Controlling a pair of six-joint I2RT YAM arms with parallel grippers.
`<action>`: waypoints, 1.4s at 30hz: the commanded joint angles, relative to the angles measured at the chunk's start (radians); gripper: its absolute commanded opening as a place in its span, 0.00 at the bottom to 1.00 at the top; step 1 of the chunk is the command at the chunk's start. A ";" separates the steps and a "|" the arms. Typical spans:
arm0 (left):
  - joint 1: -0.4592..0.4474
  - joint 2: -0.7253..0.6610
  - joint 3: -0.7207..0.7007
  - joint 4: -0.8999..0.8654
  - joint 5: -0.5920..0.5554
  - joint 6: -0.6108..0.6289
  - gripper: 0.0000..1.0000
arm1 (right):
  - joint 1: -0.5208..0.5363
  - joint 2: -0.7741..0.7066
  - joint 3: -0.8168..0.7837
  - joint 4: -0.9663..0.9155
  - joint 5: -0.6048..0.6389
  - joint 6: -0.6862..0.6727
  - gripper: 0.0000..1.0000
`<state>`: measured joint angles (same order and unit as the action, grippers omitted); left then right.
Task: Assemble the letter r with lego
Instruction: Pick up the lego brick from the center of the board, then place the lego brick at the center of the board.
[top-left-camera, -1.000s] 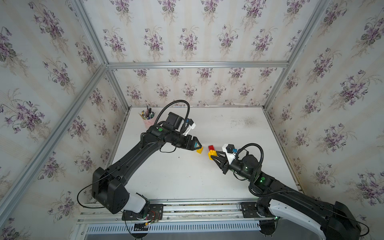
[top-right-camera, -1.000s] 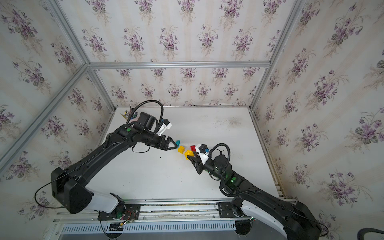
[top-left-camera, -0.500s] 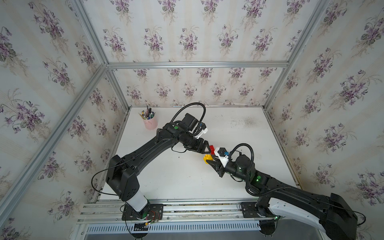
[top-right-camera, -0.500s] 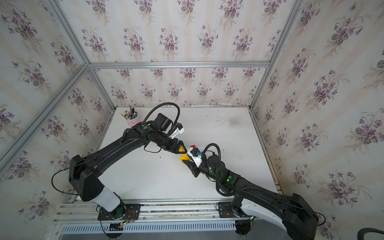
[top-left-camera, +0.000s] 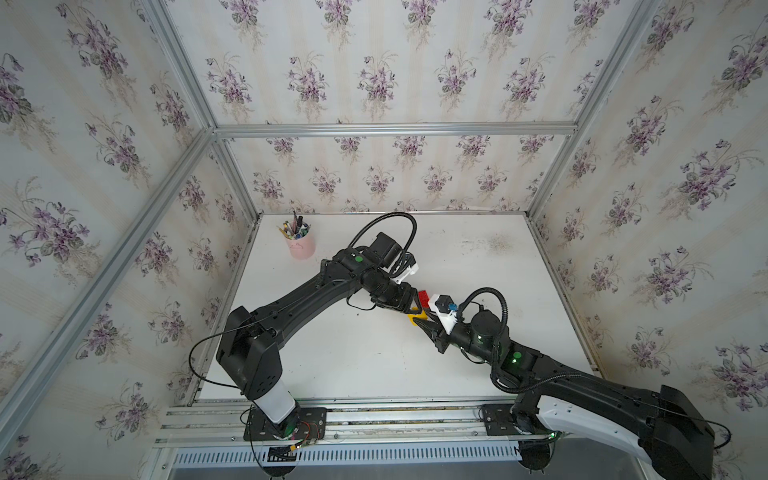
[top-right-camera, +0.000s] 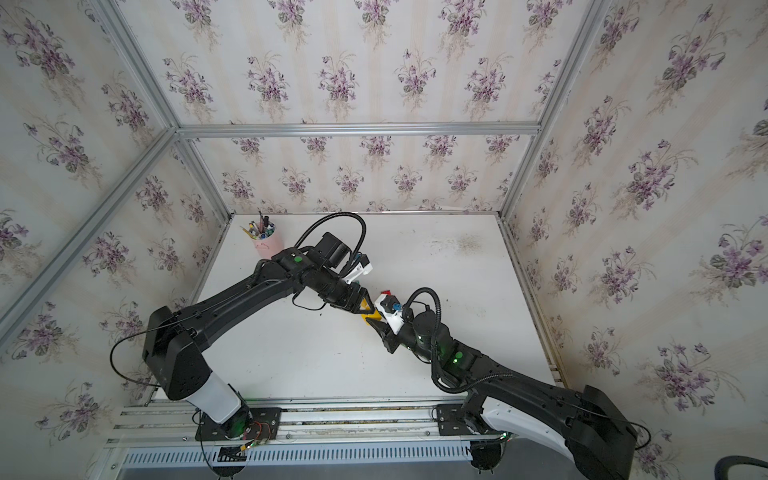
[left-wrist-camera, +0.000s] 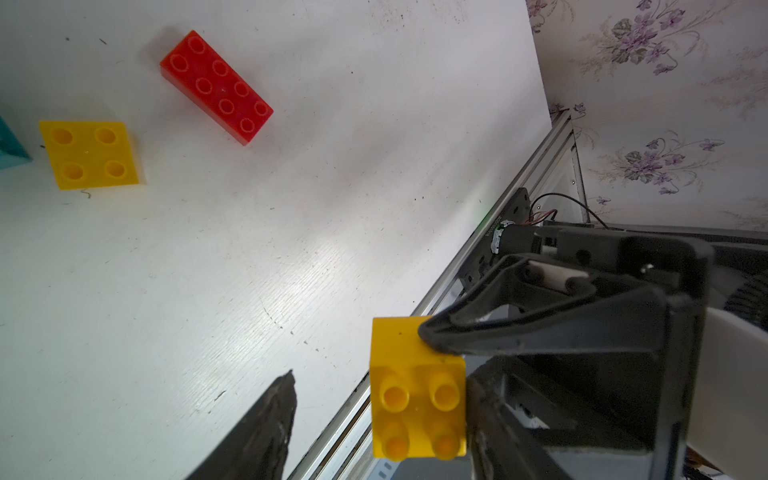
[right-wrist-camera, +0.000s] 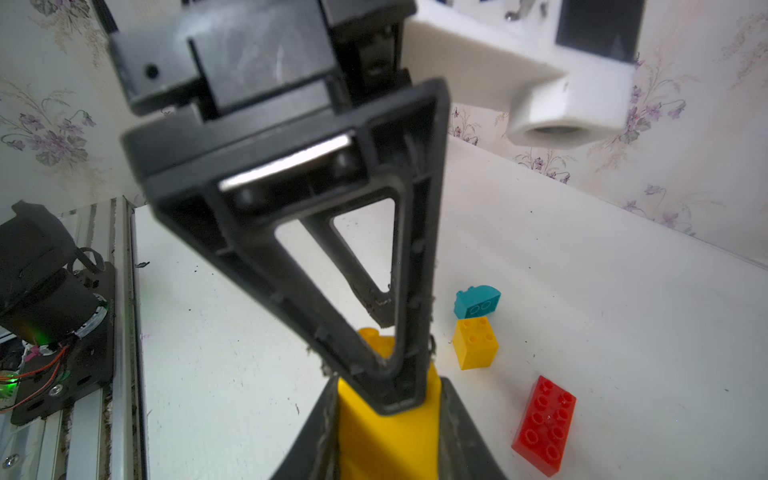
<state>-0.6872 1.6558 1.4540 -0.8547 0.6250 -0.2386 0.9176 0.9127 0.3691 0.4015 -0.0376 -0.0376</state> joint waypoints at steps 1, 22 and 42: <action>-0.010 0.000 0.004 0.030 0.046 -0.005 0.63 | 0.005 0.005 -0.001 0.039 0.014 -0.012 0.21; -0.021 0.037 0.057 -0.052 -0.018 0.024 0.21 | 0.009 -0.007 -0.002 0.018 0.072 -0.010 0.51; 0.055 0.064 -0.081 -0.172 -0.757 -0.156 0.20 | 0.009 -0.369 -0.096 -0.085 0.205 0.151 0.72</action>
<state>-0.6327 1.7222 1.4097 -1.0580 -0.0273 -0.3164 0.9260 0.5156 0.2474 0.3420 0.1410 0.0837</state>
